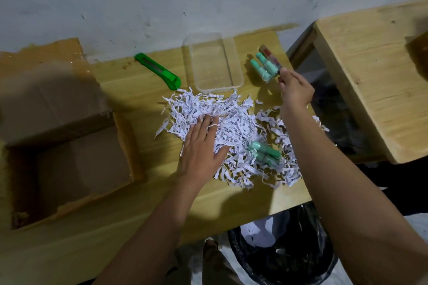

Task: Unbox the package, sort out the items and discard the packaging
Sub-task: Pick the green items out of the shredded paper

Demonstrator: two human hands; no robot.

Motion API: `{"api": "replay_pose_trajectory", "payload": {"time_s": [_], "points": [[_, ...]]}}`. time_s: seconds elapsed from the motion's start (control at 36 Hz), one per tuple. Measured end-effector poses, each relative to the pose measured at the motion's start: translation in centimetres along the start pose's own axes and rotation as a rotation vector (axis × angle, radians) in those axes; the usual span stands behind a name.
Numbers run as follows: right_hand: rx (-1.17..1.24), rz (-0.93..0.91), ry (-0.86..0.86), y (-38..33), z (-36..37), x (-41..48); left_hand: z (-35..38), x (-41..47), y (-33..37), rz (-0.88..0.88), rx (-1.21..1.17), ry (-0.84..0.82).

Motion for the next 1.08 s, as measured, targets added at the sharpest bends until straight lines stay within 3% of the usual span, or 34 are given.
{"api": "replay_pose_trajectory", "payload": {"time_s": [0.19, 0.36, 0.58, 0.69, 1.08], "points": [[-0.230, -0.034, -0.116, 1.4, 2.7, 2.1, -0.4, 0.0, -0.2, 0.004, -0.011, 0.007], [-0.501, -0.276, -0.185, -0.9, 3.2, 2.3, -0.6, 0.2, -0.2, 0.001, -0.012, 0.001], [-0.581, -0.642, -0.327, -3.5, 4.3, 0.1, -0.5, 0.2, -0.3, -0.018, 0.001, 0.009], [-0.601, -0.660, -0.410, -2.5, 5.2, -0.8, -0.5, 0.2, -0.4, -0.027, -0.011, 0.019], [-0.502, -0.687, -0.310, -2.6, 4.9, -1.1, -0.4, 0.2, -0.5, -0.025, -0.024, 0.029]]}}
Point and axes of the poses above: each hand's wrist, its own x-axis towards the middle knuckle, its own z-axis out of the palm, y = z × x, the point moved 9 cm from there along x, towards the middle knuckle, and after that the axes turned 12 degrees about -z, right-handed, at the moved point
